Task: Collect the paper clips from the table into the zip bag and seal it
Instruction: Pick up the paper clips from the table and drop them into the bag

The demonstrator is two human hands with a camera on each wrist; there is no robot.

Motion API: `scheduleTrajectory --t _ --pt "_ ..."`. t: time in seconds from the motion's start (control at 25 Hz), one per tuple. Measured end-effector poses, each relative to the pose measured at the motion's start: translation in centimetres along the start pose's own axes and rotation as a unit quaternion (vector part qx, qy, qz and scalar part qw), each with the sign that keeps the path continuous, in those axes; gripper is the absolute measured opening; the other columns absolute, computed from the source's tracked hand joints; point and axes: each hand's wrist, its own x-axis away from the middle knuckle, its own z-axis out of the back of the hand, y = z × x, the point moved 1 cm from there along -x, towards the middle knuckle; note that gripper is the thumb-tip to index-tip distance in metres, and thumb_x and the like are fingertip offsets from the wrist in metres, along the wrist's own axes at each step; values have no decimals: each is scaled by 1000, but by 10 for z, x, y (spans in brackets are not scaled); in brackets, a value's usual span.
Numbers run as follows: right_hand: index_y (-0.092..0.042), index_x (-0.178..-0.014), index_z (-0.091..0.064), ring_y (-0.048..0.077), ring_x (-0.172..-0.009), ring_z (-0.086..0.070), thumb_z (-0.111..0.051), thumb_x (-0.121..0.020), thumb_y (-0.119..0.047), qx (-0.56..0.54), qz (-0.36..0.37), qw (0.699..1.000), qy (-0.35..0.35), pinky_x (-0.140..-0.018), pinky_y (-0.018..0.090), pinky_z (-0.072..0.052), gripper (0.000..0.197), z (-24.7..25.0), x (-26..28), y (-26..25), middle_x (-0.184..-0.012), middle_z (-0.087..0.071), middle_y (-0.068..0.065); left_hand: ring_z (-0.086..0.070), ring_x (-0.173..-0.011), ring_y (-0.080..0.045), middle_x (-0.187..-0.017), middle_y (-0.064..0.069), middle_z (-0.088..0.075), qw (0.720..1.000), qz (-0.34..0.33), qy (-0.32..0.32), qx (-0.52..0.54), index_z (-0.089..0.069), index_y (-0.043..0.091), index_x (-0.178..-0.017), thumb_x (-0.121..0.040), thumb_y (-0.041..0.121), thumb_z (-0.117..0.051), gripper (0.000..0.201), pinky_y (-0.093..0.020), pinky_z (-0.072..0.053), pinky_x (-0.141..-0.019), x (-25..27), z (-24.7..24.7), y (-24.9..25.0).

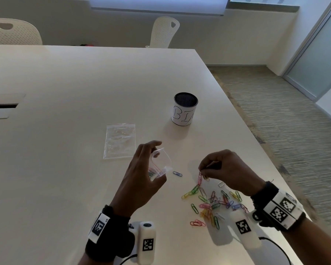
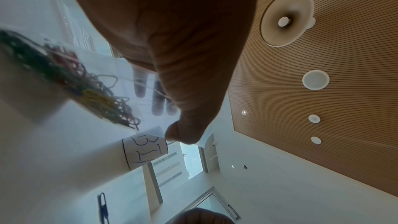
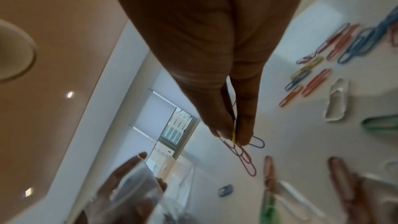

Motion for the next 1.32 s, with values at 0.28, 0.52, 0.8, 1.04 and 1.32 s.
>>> scheduleTrajectory --t 0.28,0.52,0.8,1.04,1.32 --pt "-1 -100 -77 28 -92 -79 -77 -85 0 -244 47 969 4 -88 31 -63 14 -3 3 -59 -92 -81 15 -51 -125 6 -131 12 -49 1000 5 1 8 -41 30 -145 -80 20 -83 78 1 -42 -89 -1 -1 0" --pt "-11 -98 -80 9 -86 -78 -80 -85 -4 -122 155 980 30 -82 23 -63 15 -39 -10 -93 -92 -82 1 -57 -113 -10 -133 5 -50 1000 16 -7 -1 -42 25 -145 -78 14 -84 80 -4 -48 -83 -2 -2 0" --pt "-14 -115 -77 9 -99 -74 -83 -84 -9 68 246 966 -29 -84 27 -62 32 -56 -20 -104 -111 -78 2 -60 -112 -7 -128 9 -55 1000 0 18 22 -46 24 -141 -74 5 -80 78 -13 -49 -86 -2 -1 -3" --pt "-13 -112 -76 10 -93 -74 -84 -84 -13 114 267 954 -74 -83 30 -63 29 -46 -25 -110 -108 -76 2 -64 -99 -5 -110 15 -63 999 11 24 48 -42 28 -139 -76 5 -80 77 -10 -48 -75 -3 -7 0" --pt "-17 -100 -75 1 -80 -68 -73 -94 -16 111 207 971 46 -73 21 -59 6 -16 -24 -63 -95 -75 -4 -60 -98 -11 -106 14 -55 999 -13 30 -1 -39 32 -141 -79 15 -84 79 -16 -53 -76 -3 -13 -6"
